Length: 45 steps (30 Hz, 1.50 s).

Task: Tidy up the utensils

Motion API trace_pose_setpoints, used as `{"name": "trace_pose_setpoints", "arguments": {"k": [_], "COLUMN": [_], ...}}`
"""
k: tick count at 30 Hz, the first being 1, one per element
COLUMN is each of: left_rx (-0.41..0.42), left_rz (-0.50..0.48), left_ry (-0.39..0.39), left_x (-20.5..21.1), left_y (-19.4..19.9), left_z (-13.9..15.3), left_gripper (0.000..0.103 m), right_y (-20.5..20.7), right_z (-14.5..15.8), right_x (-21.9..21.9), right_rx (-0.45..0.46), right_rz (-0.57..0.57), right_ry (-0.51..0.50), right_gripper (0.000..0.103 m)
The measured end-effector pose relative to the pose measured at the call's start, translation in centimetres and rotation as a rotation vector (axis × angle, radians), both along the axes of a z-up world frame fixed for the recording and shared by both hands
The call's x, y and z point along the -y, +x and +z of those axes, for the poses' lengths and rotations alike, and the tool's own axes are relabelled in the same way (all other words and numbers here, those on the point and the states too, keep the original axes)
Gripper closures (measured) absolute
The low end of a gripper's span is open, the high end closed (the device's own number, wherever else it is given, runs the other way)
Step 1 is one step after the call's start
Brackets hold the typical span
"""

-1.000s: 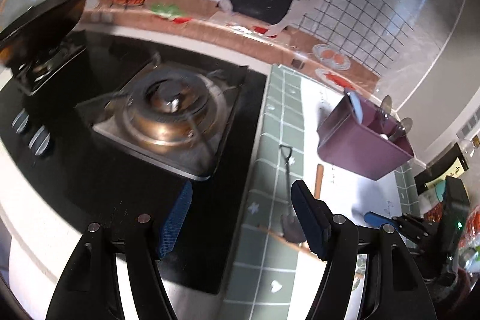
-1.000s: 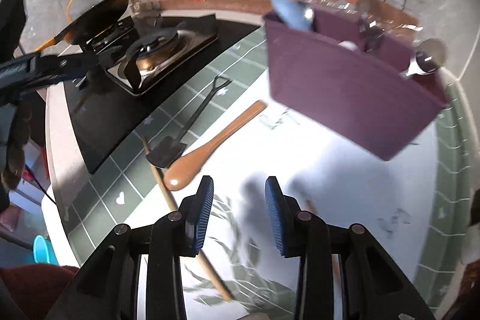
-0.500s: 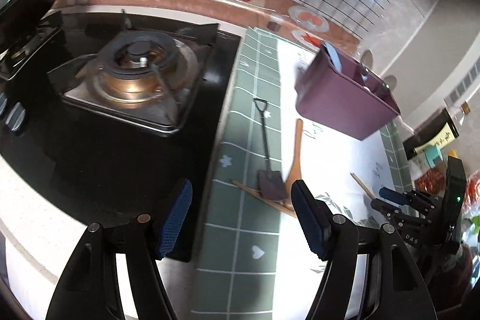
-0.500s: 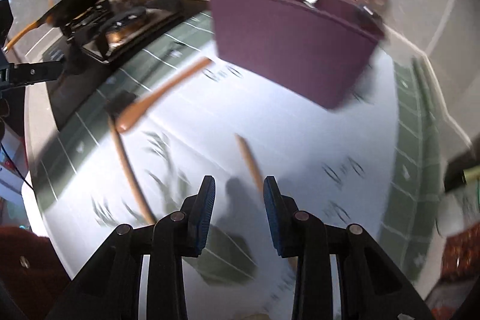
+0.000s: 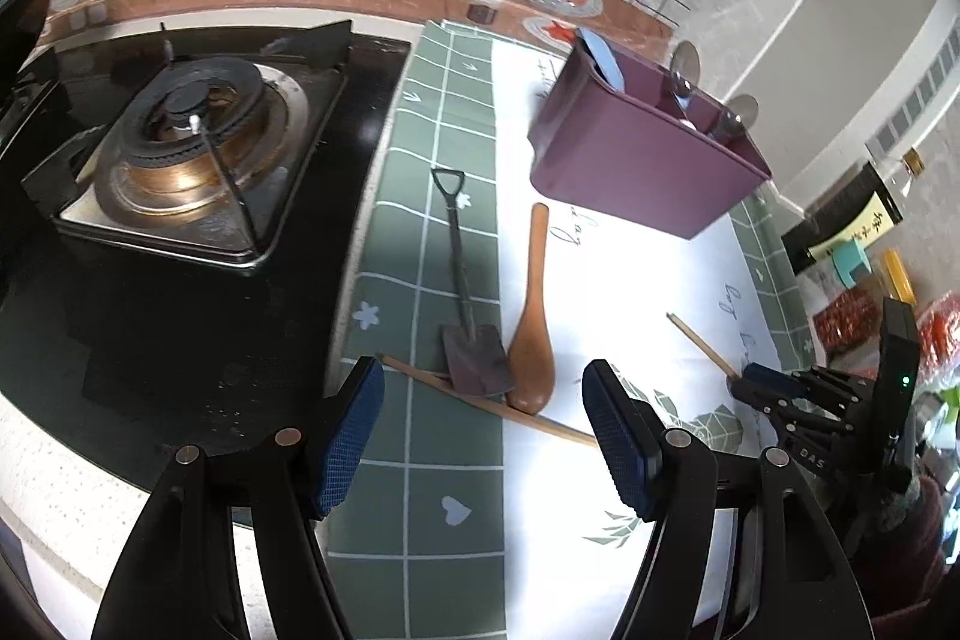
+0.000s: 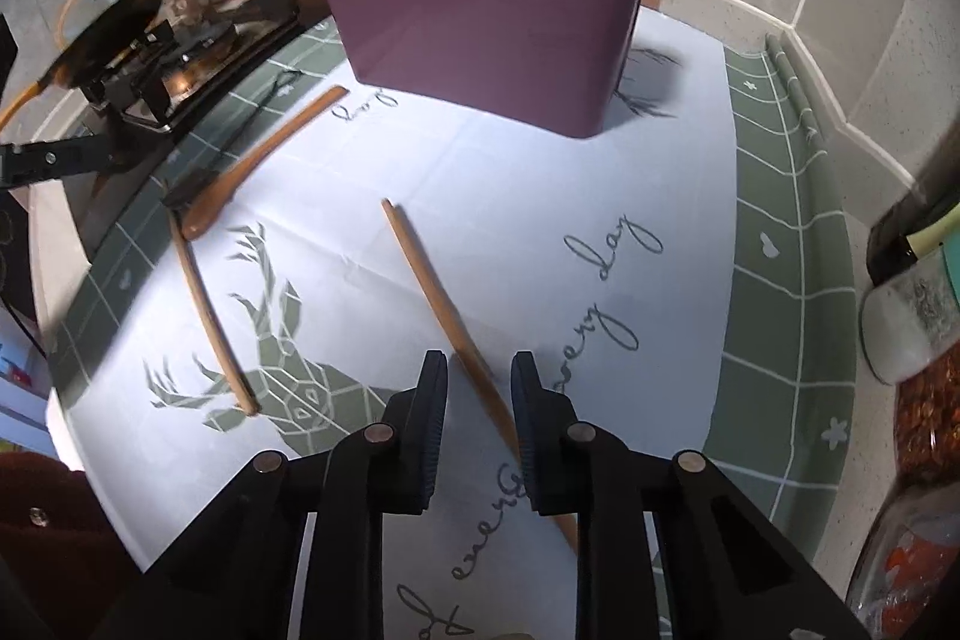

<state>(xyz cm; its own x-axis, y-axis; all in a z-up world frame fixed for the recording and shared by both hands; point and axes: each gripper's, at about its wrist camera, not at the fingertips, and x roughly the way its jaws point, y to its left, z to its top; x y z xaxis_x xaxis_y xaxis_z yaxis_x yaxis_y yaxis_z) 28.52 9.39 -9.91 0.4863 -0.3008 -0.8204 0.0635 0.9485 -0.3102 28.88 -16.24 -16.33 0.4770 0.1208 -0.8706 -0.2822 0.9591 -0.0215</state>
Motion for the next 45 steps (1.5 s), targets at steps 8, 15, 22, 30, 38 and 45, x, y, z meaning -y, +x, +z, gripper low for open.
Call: {"name": "trace_pose_setpoints", "arguments": {"k": [8,15,22,30,38,45], "left_rx": [-0.020,-0.005,0.013,0.003,-0.051,-0.078], "left_rz": [-0.057,-0.140,-0.207,-0.215,-0.183,-0.146], "left_ry": [-0.004,0.019,0.080,0.219,0.231,0.191], "left_x": [1.0,3.0,6.1,8.7,9.0,8.3], "left_y": [0.2,1.0,4.8,9.0,10.8,11.4], "left_z": [-0.5,-0.7,-0.8,-3.0,-4.4,-5.2], "left_gripper": [0.033,0.032,0.036,0.065,0.078,0.092], "right_y": [-0.2,0.1,-0.2,-1.5,-2.6,-2.8], "right_z": [-0.2,1.0,1.5,1.5,1.3,1.5], "right_x": [0.4,1.6,1.5,3.0,4.4,4.9], "right_rx": [0.013,-0.002,0.021,0.034,0.038,0.044], "right_rz": [-0.077,-0.175,-0.197,-0.247,-0.291,-0.312], "right_ry": [-0.002,0.243,0.250,0.232,0.236,0.253], "right_gripper": [0.096,0.098,0.098,0.098,0.098,0.098]}}
